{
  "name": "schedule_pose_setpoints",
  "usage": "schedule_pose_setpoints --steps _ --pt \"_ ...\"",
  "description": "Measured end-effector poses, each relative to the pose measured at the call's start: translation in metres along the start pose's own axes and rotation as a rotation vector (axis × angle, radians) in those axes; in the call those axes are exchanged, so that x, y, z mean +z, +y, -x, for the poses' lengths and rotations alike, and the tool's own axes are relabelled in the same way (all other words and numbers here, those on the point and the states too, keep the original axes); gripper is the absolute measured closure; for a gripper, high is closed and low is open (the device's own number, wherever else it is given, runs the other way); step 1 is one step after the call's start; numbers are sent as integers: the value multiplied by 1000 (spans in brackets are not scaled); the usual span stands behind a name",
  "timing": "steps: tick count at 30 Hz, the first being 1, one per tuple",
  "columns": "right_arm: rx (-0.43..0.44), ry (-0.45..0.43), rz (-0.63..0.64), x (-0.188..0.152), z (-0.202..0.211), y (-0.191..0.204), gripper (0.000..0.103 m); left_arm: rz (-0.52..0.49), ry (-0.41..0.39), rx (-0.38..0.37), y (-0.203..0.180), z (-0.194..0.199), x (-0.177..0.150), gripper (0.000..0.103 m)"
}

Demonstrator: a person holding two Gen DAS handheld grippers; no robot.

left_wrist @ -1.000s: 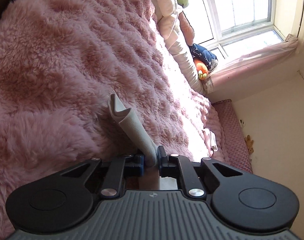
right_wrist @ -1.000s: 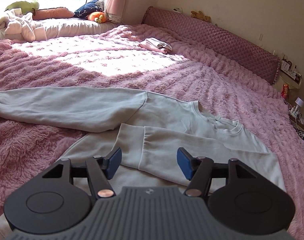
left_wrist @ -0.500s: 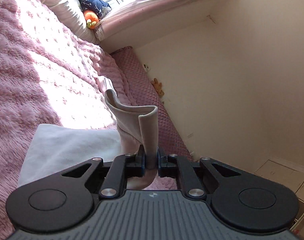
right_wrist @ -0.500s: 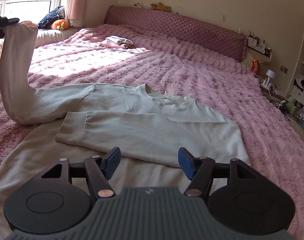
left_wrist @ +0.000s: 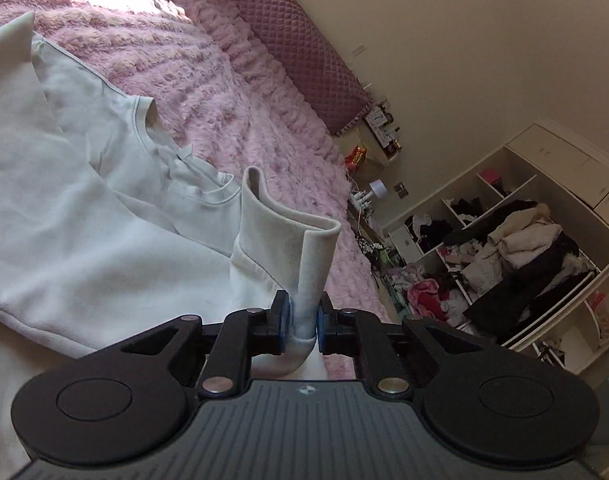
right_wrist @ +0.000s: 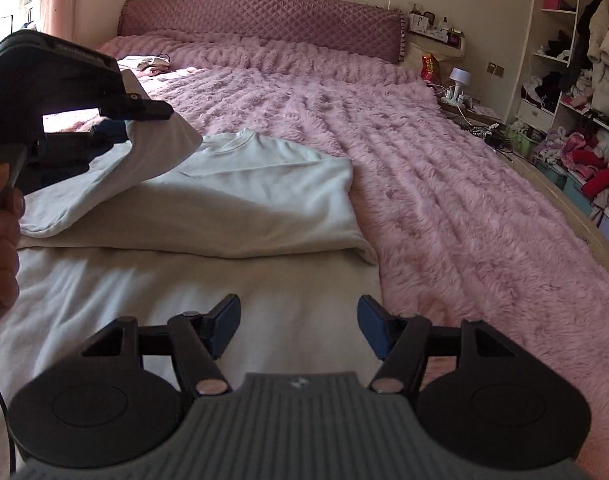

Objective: Fold small clothes

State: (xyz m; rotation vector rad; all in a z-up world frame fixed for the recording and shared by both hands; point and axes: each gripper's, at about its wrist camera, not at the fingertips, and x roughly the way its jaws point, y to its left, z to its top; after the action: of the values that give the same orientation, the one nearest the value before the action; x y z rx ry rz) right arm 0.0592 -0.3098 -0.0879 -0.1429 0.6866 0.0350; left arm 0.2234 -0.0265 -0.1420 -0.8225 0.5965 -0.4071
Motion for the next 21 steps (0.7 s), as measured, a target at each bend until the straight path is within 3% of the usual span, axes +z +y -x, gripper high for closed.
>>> schedule_pose_setpoints --steps 3,5,6,10,14,18,21 --pt "-19 25 -41 -4 -6 -17 42 -64 155 85 0 -36 -21 62" --pt "-29 28 -64 -5 -9 -25 42 -111 188 98 -6 -39 -30 51" --pt "-35 27 -75 -5 -11 -29 42 -123 188 89 -8 -38 -29 46" --pt "-59 1 -95 3 -17 -33 42 -167 177 -30 -30 -8 -20 42" --pt "30 -26 -211 21 -29 -40 42 -263 87 -37 -46 42 0 33" --pt "200 -13 -382 37 -58 -44 42 -373 34 108 -28 88 24 29" --pt "254 18 -442 47 -88 -37 42 -479 34 288 -6 117 35 26"
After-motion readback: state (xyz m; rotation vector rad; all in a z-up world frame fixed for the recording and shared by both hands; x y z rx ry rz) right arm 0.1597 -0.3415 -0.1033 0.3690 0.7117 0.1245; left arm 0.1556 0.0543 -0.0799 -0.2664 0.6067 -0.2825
